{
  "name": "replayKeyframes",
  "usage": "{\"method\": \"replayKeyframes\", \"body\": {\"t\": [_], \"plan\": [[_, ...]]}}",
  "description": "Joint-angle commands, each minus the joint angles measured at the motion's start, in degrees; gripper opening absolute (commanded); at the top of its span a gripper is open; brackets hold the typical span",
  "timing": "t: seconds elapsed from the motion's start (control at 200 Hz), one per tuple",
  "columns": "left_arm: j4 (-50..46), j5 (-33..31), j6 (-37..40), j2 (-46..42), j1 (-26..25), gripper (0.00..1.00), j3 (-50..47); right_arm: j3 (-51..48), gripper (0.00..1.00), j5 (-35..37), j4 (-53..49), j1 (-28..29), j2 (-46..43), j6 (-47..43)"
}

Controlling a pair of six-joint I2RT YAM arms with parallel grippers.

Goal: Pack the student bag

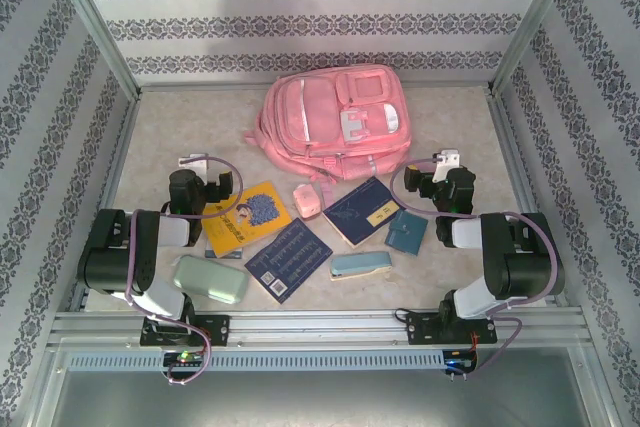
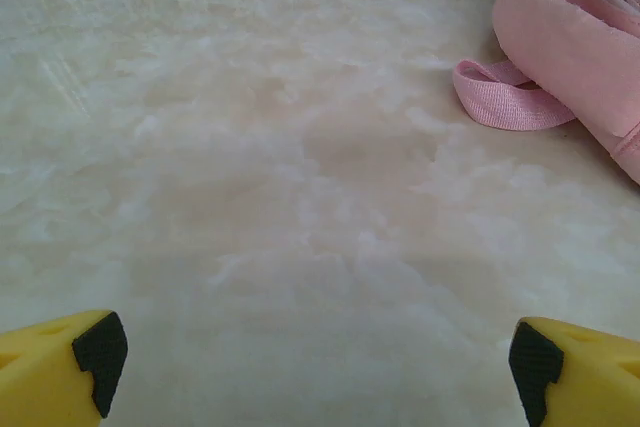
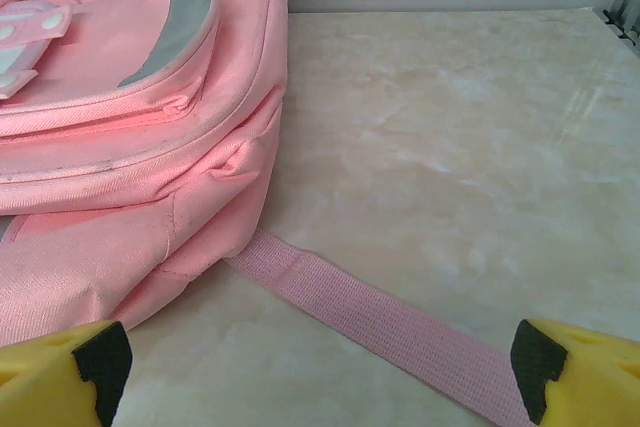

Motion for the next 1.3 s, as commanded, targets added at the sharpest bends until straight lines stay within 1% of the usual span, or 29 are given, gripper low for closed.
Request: {"method": "replayKeyframes", "body": {"t": [0.0,0.954,0.999,1.019,1.059,1.109,1.159,1.204,1.264,1.299], "plan": [[0.9,-0.4,0.2,-0.5,-0.5,0.99,0.4,0.6,0.98,-1.0,2.1,0.4,-0.4,0.2],[1.3,-0.1,0.4,-0.5,-0.5,0.99,0.3,0.7,0.98,-1.0,2.1,0.4,-0.5,0.2],[-0.4,1.1,0.8,-1.6,-0.5,0.99,0.8,0.9,0.98,-0.8,2.7,0.3,-0.7,0.6],[-1.6,1.2,0.9,-2.4,-0.5,0.99,1.2,1.6,0.98,-0.9,1.2,0.5,-1.4,0.5],[-5.1,1.2,0.9,-4.6,-0.5,0.99,2.1,3.8,0.98,-1.0,-5.5,1.1,-3.8,-0.6],[-10.6,1.2,0.8,-7.5,-0.5,0.99,3.7,7.4,0.98,0.5,-15.3,2.5,-6.9,-2.1],[-14.5,1.4,1.1,-10.1,-0.8,0.99,5.0,9.4,0.98,0.6,-20.6,3.3,-10.0,-3.1],[-17.4,1.0,1.5,-12.5,-1.6,0.99,5.9,9.2,0.98,3.2,-20.1,4.7,-12.8,-3.0],[-20.8,0.1,0.8,-15.4,-3.2,0.99,7.5,9.3,0.98,5.8,-16.2,6.4,-16.1,-1.6],[-24.0,-1.2,0.0,-17.4,-4.4,0.99,9.2,11.4,0.98,7.1,-17.1,7.9,-17.4,-1.5]]}}
